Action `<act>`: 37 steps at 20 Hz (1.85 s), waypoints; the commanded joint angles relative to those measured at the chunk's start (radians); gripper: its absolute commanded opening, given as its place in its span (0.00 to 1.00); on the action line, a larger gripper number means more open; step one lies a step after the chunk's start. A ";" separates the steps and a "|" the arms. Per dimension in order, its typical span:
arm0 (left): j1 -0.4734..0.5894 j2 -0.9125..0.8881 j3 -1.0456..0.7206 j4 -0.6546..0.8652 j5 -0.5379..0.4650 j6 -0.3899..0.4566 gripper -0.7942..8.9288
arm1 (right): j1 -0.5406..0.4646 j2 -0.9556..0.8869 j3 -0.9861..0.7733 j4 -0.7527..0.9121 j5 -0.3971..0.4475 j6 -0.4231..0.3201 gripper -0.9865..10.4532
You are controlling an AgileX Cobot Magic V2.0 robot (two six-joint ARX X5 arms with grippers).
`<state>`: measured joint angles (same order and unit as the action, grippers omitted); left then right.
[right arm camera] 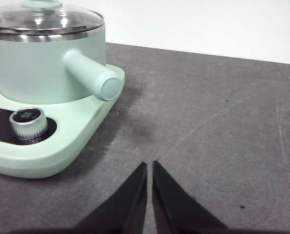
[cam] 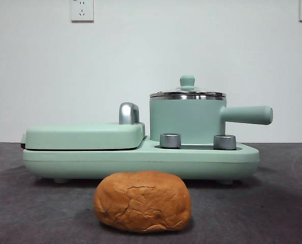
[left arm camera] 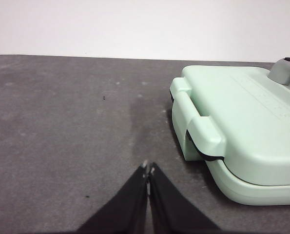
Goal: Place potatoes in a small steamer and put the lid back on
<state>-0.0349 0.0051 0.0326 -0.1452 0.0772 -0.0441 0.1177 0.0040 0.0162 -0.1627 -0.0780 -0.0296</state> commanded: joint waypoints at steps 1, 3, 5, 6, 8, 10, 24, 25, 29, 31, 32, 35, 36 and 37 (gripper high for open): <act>0.002 -0.002 -0.018 0.011 -0.001 0.002 0.09 | 0.002 0.000 -0.004 0.006 0.001 -0.006 0.10; 0.002 -0.002 -0.017 0.011 -0.001 0.001 0.09 | 0.002 0.000 -0.004 0.008 0.000 -0.005 0.10; 0.002 -0.002 -0.017 0.011 0.000 -0.034 0.09 | 0.002 0.000 -0.004 0.019 0.001 0.007 0.10; 0.002 -0.002 -0.017 0.012 0.000 -0.089 0.09 | 0.002 0.000 -0.004 0.030 0.001 0.048 0.10; 0.002 -0.002 -0.013 0.011 0.000 -0.212 0.09 | 0.002 0.000 -0.004 0.050 0.009 0.120 0.10; 0.002 -0.002 -0.007 0.013 0.000 -0.380 0.09 | 0.001 0.000 -0.001 0.063 0.027 0.204 0.10; 0.002 -0.002 -0.005 0.188 0.011 -0.628 0.09 | 0.004 0.000 0.019 0.302 -0.164 0.354 0.10; 0.002 -0.002 -0.005 0.205 0.012 -0.636 0.09 | 0.004 0.000 0.023 0.326 -0.171 0.383 0.10; 0.002 -0.002 -0.004 0.250 0.026 -0.665 0.09 | 0.004 0.000 0.026 0.462 -0.169 0.423 0.10; 0.002 -0.002 0.005 0.249 0.034 -0.665 0.09 | 0.004 0.000 0.027 0.510 -0.167 0.442 0.10; 0.002 -0.002 0.008 0.250 0.046 -0.666 0.09 | 0.004 0.000 0.029 0.525 -0.162 0.469 0.10; 0.002 -0.002 0.027 0.248 0.081 -0.665 0.09 | 0.004 0.000 0.045 0.526 -0.156 0.517 0.10; 0.002 0.000 0.036 0.246 0.088 -0.664 0.09 | 0.004 0.001 0.056 0.509 -0.157 0.515 0.10; 0.002 0.002 0.047 0.241 0.089 -0.664 0.09 | 0.004 0.001 0.067 0.483 -0.158 0.508 0.10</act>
<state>-0.0349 0.0055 0.0563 0.0845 0.1612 -0.7029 0.1188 0.0040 0.0650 0.3286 -0.2356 0.4538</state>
